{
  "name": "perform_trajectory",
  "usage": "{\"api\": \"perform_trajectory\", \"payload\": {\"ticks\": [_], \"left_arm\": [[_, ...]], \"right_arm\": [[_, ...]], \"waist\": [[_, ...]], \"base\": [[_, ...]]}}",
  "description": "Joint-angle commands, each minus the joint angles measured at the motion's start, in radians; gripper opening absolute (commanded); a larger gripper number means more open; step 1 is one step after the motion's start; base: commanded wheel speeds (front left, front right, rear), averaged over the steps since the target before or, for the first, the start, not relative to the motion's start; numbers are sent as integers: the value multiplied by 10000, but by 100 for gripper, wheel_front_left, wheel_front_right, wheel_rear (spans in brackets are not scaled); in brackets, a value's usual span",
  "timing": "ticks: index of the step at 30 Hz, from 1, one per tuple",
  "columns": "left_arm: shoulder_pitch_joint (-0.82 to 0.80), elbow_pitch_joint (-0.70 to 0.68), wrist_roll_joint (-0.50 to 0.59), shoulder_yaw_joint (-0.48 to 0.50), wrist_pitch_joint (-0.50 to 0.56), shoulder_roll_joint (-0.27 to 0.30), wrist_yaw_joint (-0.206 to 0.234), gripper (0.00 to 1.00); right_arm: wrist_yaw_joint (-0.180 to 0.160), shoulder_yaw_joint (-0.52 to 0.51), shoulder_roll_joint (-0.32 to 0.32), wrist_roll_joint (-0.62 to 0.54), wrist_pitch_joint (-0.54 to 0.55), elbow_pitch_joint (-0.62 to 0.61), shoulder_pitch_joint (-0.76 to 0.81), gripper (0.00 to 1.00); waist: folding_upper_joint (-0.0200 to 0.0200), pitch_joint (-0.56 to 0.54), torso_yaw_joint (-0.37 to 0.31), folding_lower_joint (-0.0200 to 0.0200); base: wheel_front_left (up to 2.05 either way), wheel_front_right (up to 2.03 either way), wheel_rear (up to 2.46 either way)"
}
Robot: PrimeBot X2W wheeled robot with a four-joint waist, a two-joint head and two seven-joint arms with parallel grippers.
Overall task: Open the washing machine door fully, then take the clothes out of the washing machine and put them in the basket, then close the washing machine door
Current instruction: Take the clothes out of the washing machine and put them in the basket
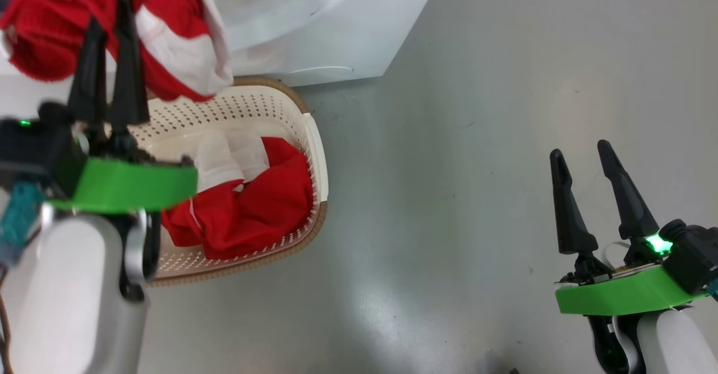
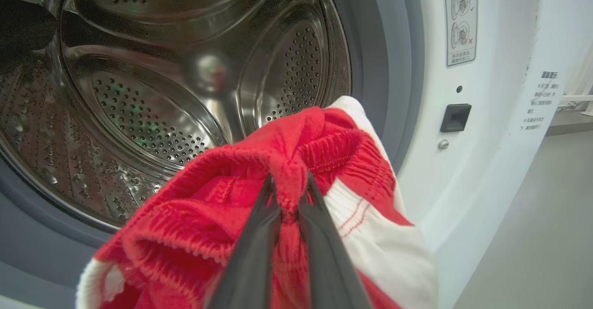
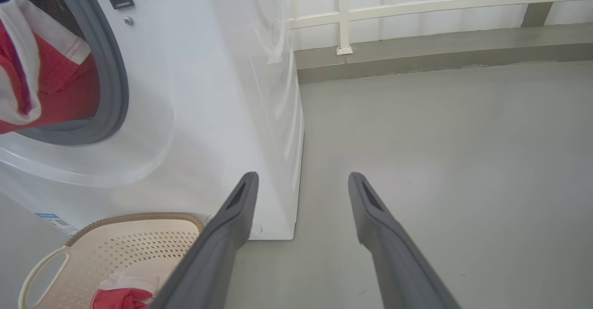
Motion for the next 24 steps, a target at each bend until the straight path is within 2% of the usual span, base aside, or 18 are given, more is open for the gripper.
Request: {"api": "perform_trajectory", "payload": {"ticks": [1, 7, 12, 18, 24], "left_arm": [[496, -706, 162, 208, 42, 340, 182, 0], [1785, -1907, 279, 9, 158, 127, 561, 0], [2584, -1955, 106, -210, 253, -145, 664, 0], [2987, -1070, -201, -417, 211, -414, 605, 0], [2884, 669, -522, -466, -6, -519, 388, 0]], "right_arm": [[62, 151, -123, -26, -65, -268, 4, 100], [62, 57, -123, -23, -65, -303, 34, 100], [62, 43, -123, -20, -65, -313, 41, 100], [62, 64, -123, -36, -65, -316, 21, 100], [62, 100, -123, -55, -65, -338, 0, 100]], "waist": [[0, -22, 42, 0], [0, -106, 172, 0], [0, -191, 281, 0], [0, -264, 331, 0], [0, -247, 270, 0]], "base": [[0, 0, 0], [0, 0, 0], [0, 0, 0], [0, 0, 0], [0, 0, 0]]}}
